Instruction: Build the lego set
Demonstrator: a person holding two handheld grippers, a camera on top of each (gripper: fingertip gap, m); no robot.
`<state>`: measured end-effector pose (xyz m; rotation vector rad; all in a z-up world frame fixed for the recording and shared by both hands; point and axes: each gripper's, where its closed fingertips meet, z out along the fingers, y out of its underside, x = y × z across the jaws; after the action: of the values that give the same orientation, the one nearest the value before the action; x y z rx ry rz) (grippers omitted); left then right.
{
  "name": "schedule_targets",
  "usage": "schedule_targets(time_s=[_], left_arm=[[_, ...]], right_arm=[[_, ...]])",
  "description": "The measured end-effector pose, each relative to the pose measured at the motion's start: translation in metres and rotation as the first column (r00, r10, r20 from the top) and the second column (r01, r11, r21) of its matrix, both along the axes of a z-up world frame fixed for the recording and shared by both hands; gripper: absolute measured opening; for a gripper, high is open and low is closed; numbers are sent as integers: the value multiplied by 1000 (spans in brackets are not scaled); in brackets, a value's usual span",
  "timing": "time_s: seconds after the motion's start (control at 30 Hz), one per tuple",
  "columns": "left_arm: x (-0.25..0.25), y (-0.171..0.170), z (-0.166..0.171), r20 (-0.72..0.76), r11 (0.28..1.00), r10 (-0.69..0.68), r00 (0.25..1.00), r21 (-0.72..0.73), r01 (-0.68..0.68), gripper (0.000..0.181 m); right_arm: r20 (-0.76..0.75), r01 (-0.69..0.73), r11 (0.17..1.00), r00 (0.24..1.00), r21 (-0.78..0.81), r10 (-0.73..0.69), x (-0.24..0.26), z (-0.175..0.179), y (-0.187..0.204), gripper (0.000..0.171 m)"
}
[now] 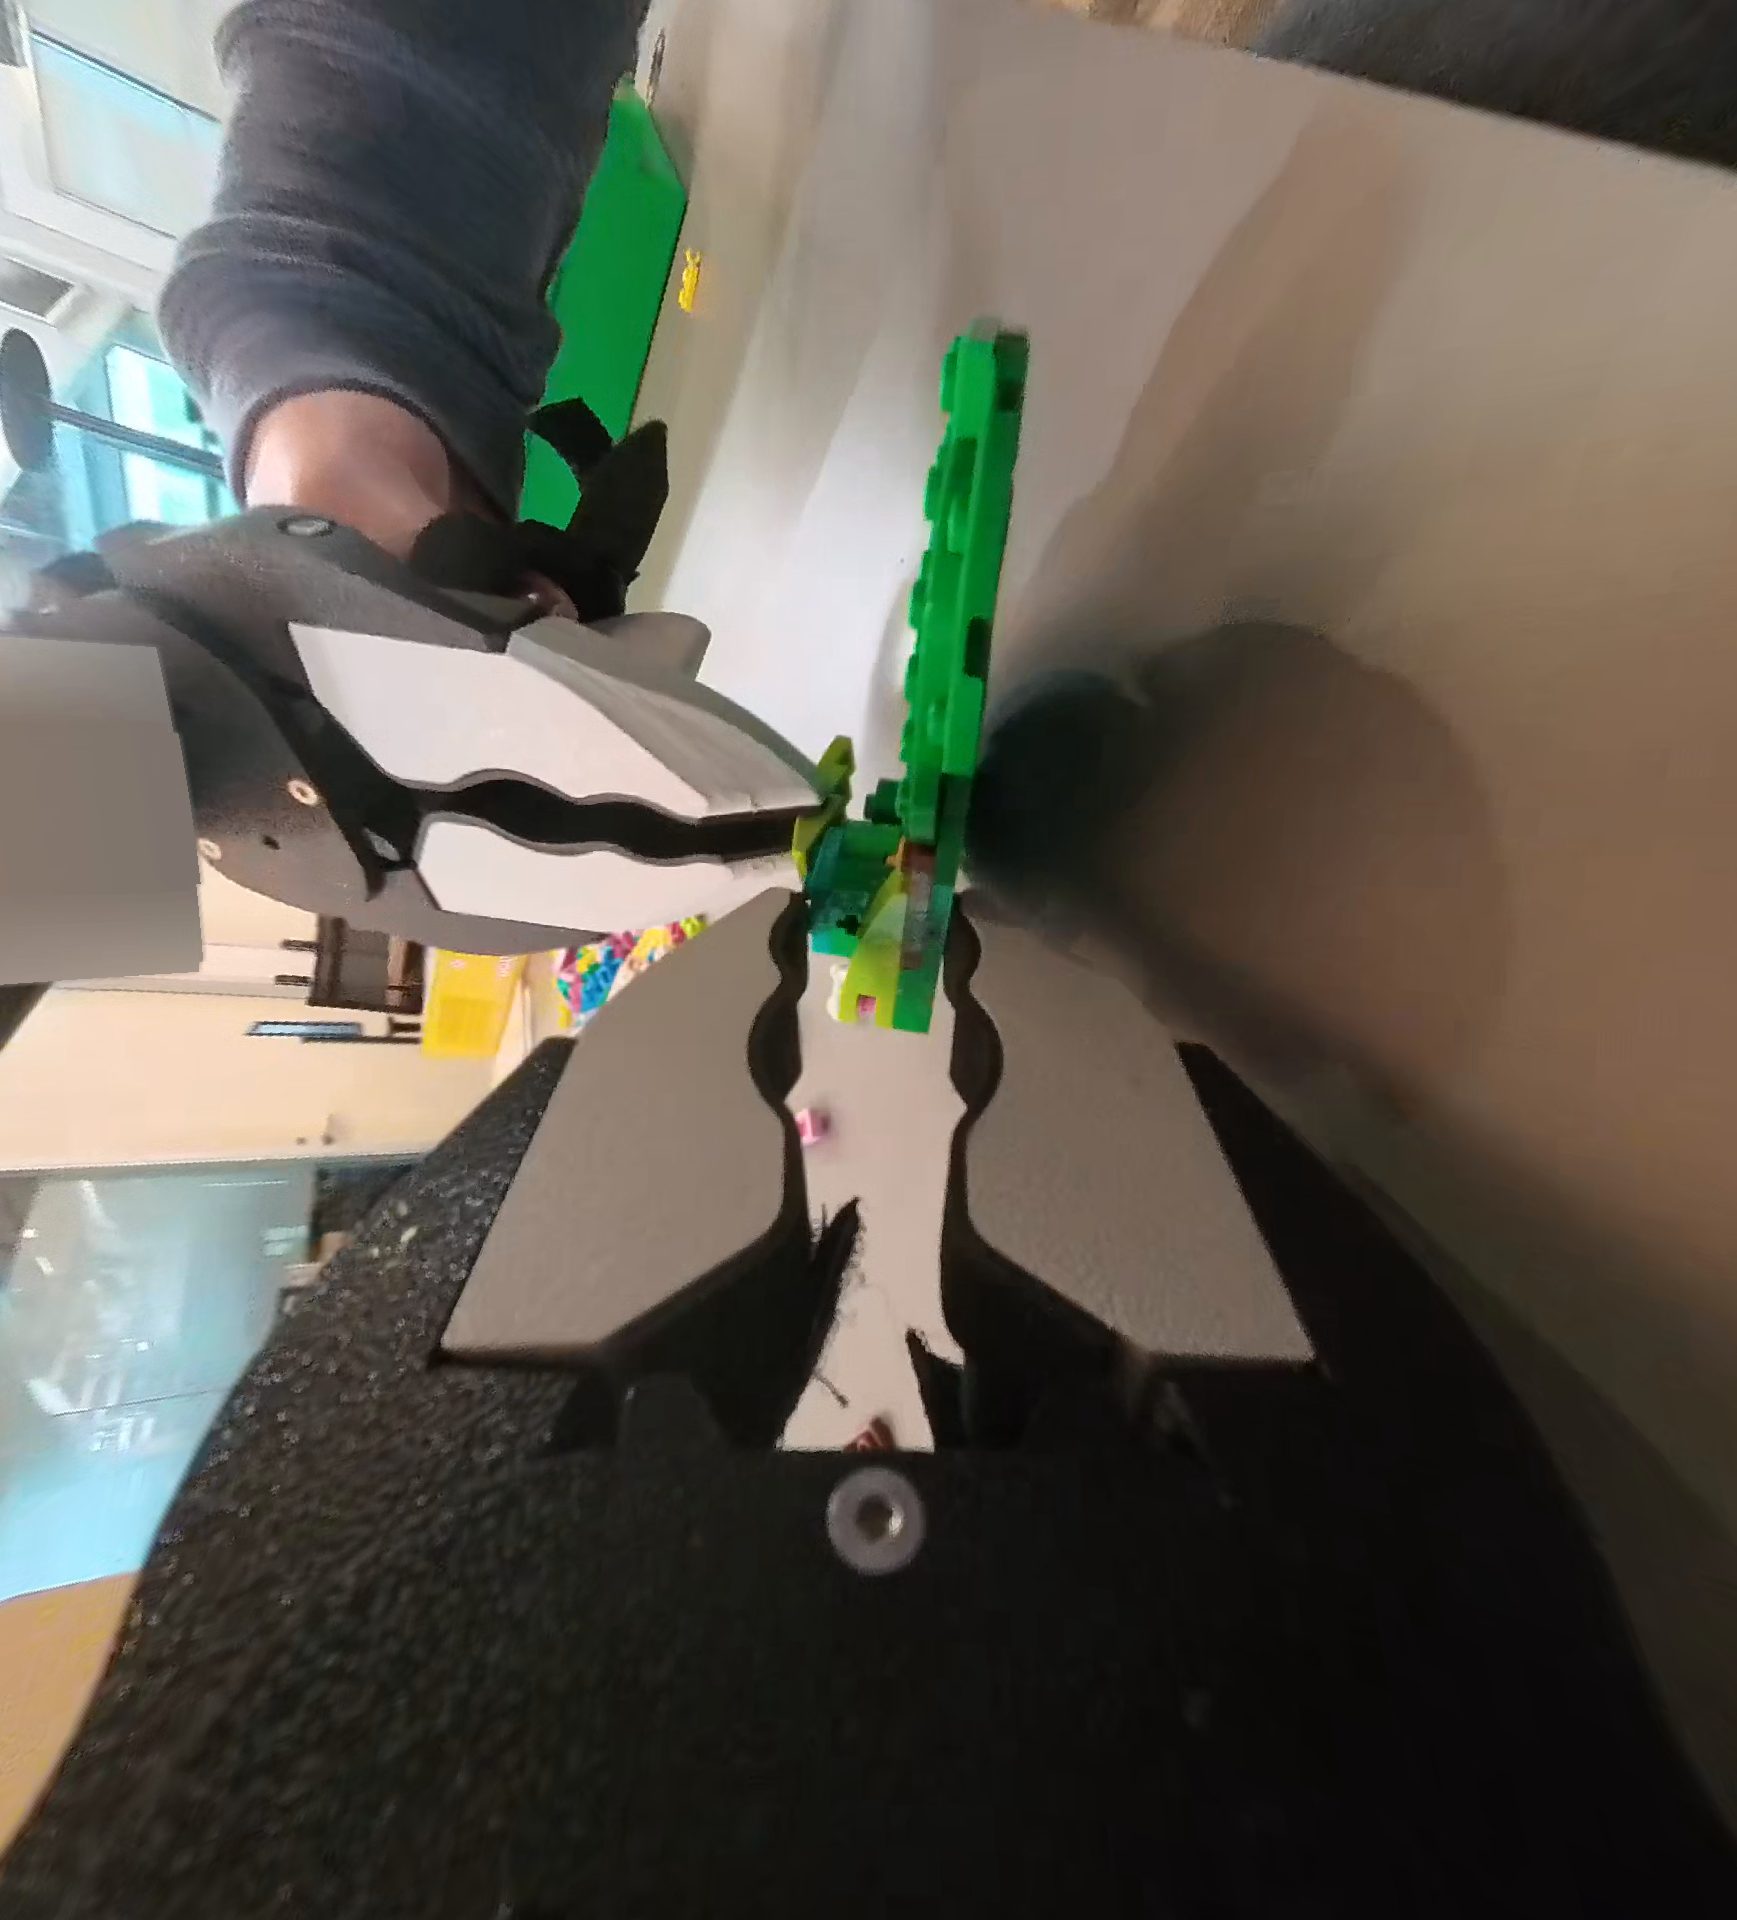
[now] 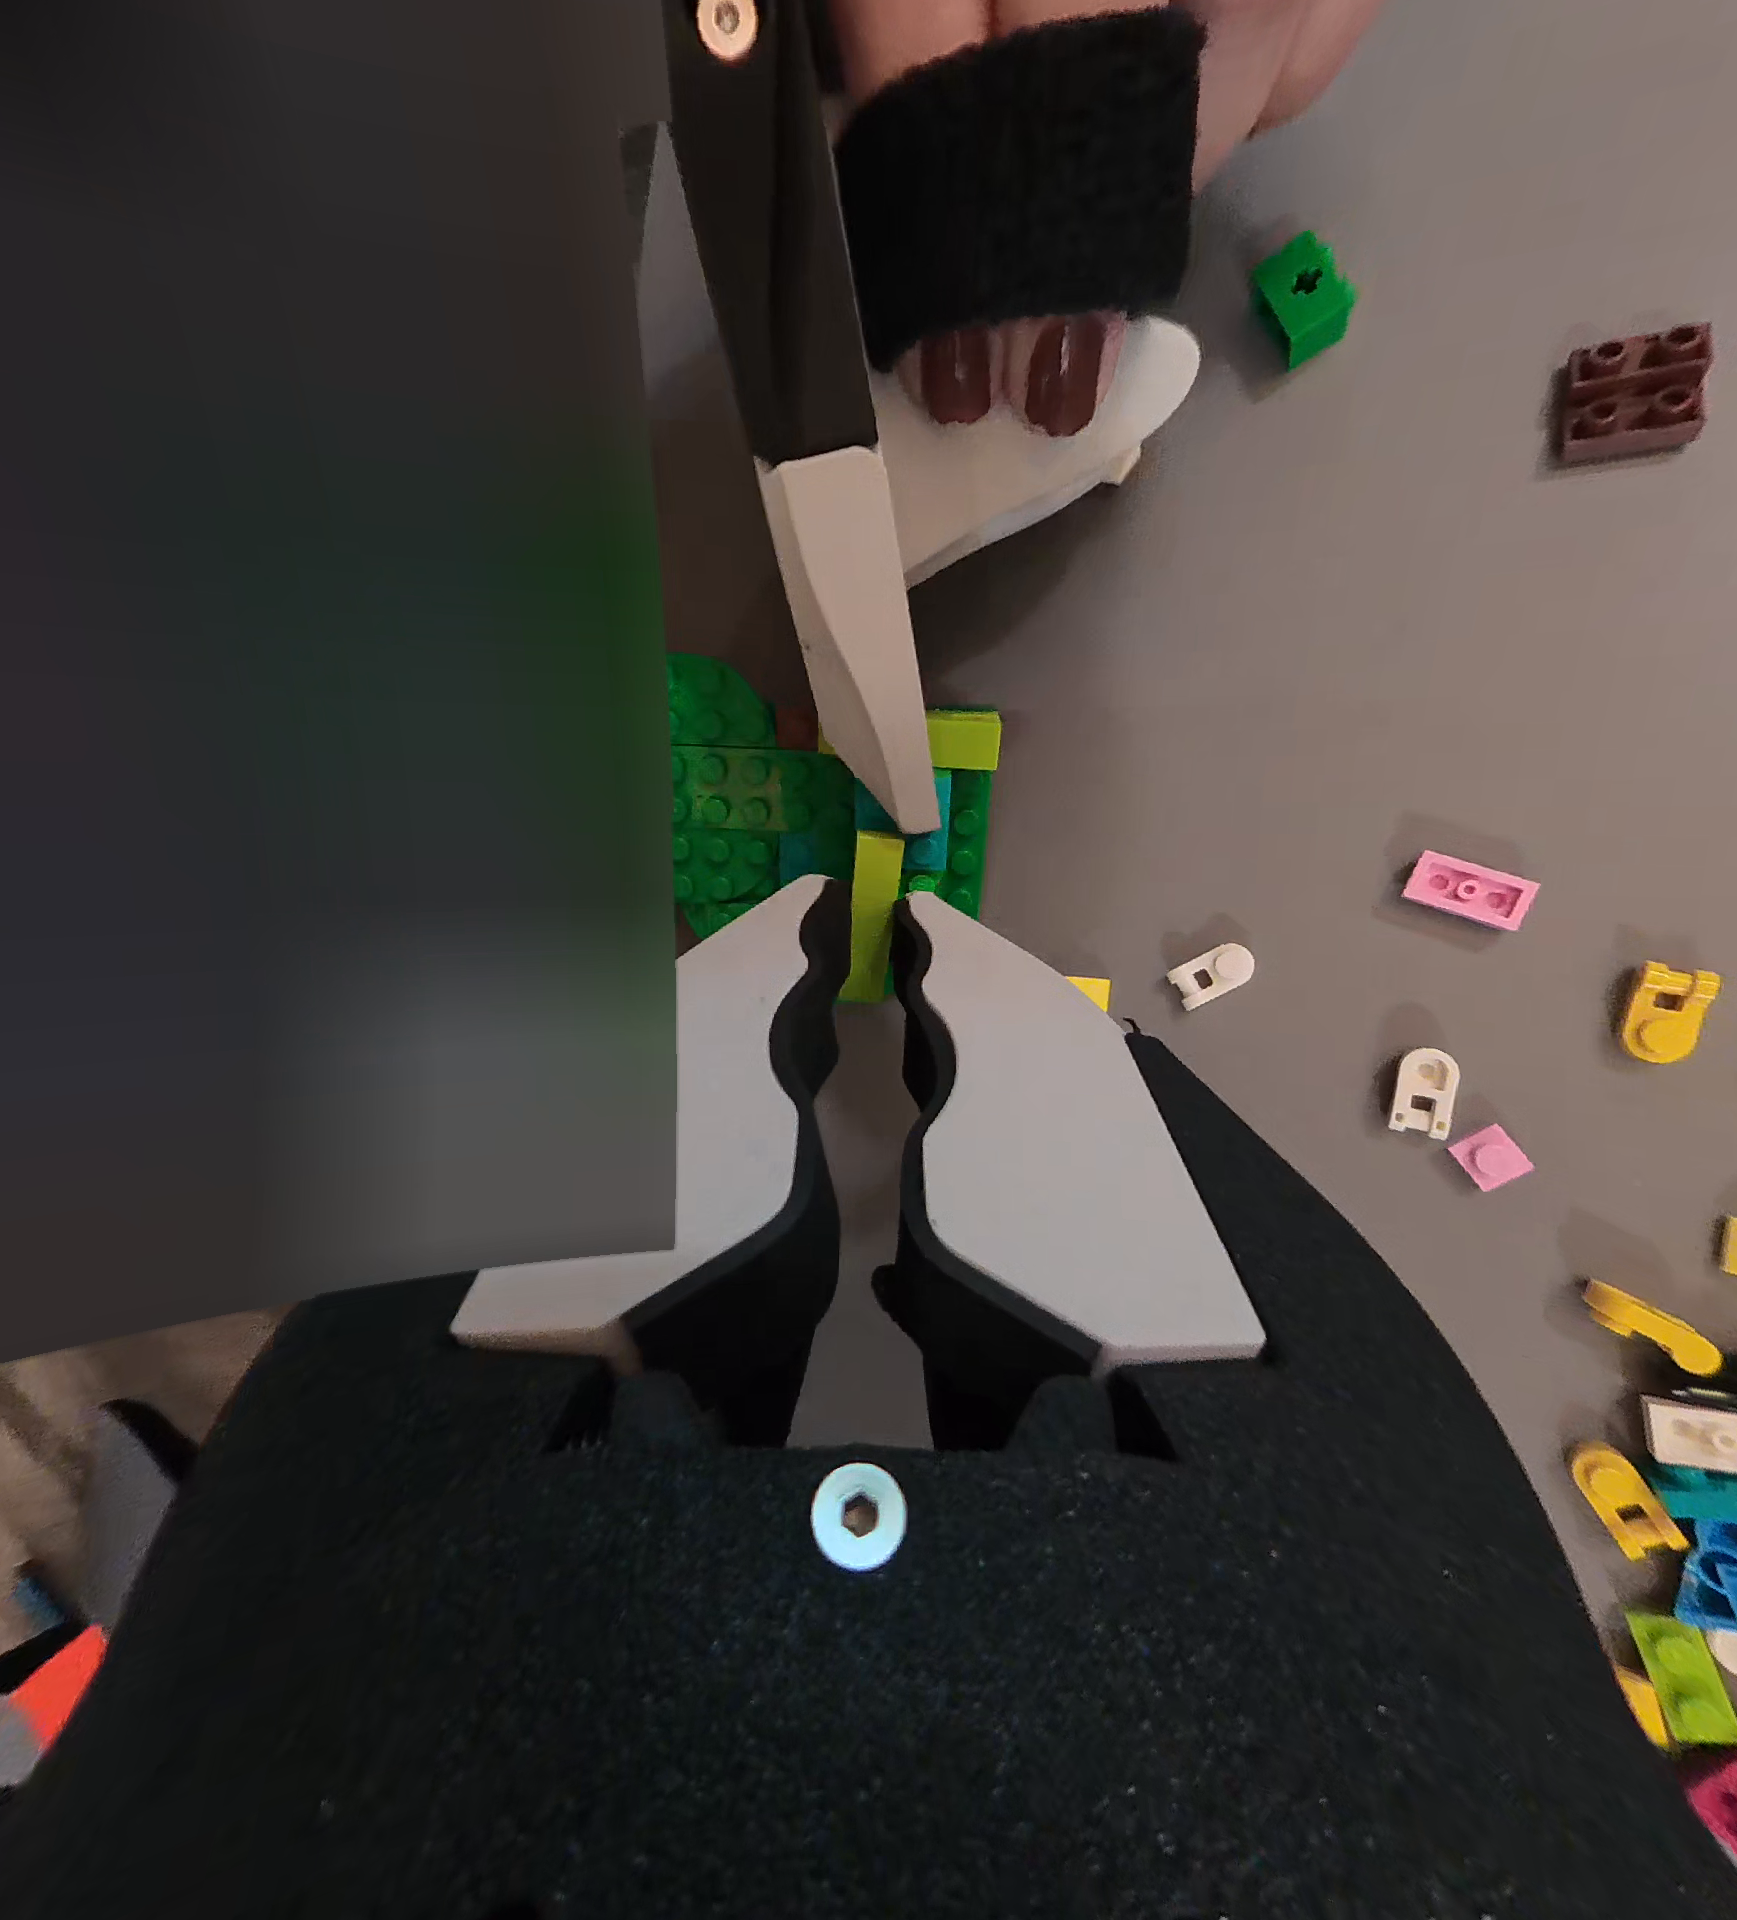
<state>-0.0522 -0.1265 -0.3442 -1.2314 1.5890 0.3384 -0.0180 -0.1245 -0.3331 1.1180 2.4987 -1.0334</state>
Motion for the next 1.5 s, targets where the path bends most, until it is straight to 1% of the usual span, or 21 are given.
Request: schedule_targets(time_s=[0.2, 0.3, 0.4, 0.5, 0.73, 1.1, 1.5], left_arm=[[6, -2, 2, 66, 997, 3, 998, -78, 2, 25], [6, -2, 2, 92, 995, 2, 996, -101, 7, 25], [7, -2, 3, 114, 993, -6, 993, -116, 20, 25], [7, -2, 3, 128, 992, -12, 992, -124, 28, 25], [11, -2, 3, 131, 992, -19, 991, -120, 35, 25], [19, -3, 3, 140, 995, -32, 990, -92, 45, 25], [20, -2, 2, 124, 999, -32, 992, -32, 37, 25]], right_arm=[[120, 13, 994, 993, -104, 0, -2, 0, 1, 7], [139, 22, 991, 990, -133, -4, -3, 0, 1, 7], [127, 10, 990, 992, -138, 8, -2, -2, 1, 7], [108, -8, 992, 994, -123, 22, -3, -3, 1, 7], [134, -47, 996, 989, -78, 57, -2, -4, 1, 7], [126, -35, 997, 991, -65, 43, -1, -4, 0, 7], [137, -93, 994, 987, 62, 84, -1, -5, 1, 7]])
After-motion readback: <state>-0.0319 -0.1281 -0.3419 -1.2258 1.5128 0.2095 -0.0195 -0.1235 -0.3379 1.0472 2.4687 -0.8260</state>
